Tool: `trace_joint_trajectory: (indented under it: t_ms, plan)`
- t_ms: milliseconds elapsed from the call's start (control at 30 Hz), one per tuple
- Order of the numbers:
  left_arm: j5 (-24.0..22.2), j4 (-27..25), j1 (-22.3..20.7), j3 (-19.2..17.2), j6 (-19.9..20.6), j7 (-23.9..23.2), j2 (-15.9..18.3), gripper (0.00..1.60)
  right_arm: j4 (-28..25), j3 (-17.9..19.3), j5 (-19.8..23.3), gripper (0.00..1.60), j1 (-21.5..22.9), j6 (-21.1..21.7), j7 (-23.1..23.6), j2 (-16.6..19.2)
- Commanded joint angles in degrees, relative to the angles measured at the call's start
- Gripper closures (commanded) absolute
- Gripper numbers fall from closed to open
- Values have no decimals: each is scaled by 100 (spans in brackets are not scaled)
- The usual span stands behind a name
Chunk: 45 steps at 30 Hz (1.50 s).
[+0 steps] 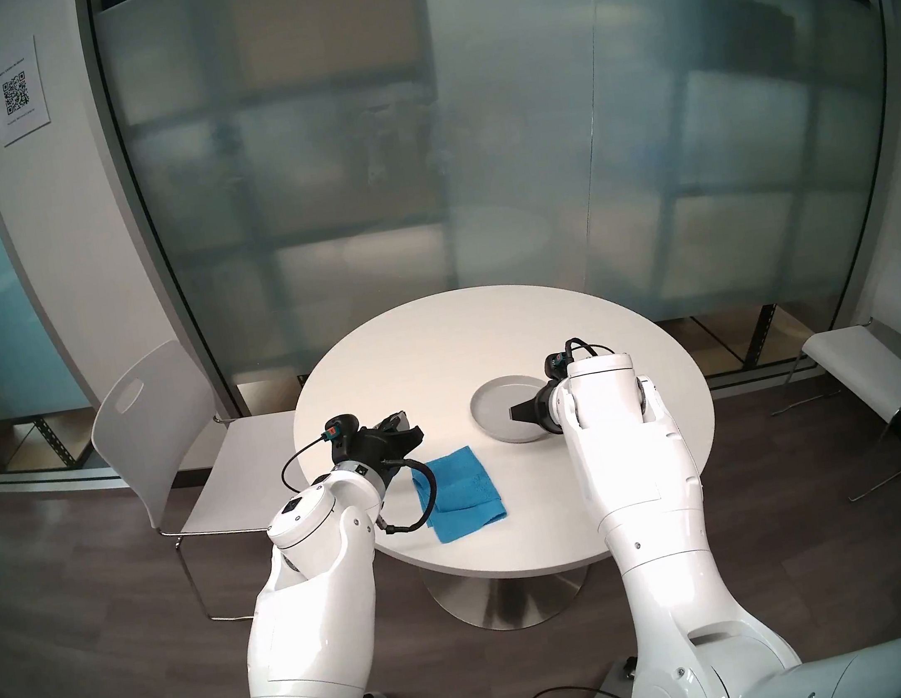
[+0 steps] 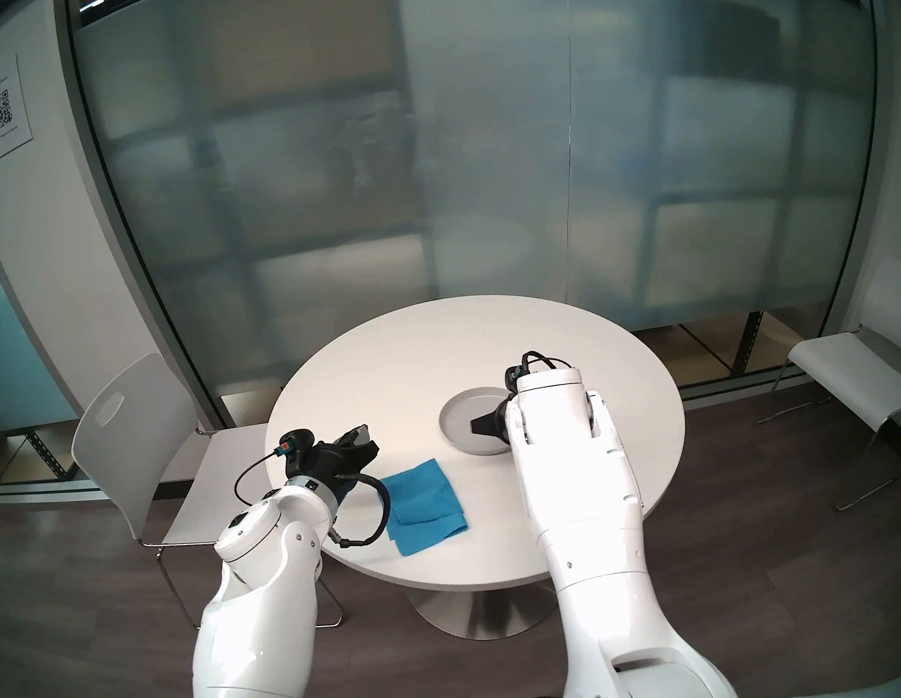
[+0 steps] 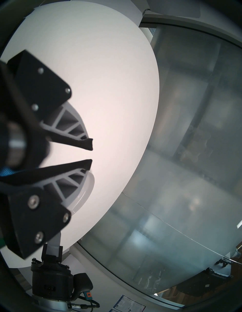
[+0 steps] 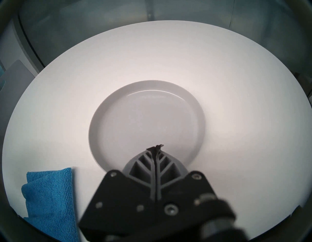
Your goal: Fold the napkin in half twice and place it beside the plate
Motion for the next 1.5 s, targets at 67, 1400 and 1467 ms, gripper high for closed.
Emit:
trace_joint_trajectory:
  t_ms: [67, 1400, 1467]
  plan:
    - [20, -177, -20, 2, -21, 33, -20, 82, -23, -23, 449, 144, 197, -15, -545, -101]
    - [30, -221, 42, -47, -51, 4, -45, 82, 254, -217, 114, 135, 89, -15, -455, 37]
    - [35, -216, 31, -31, -48, 1, -54, 82, 172, -264, 115, 133, 31, -15, -394, 76]
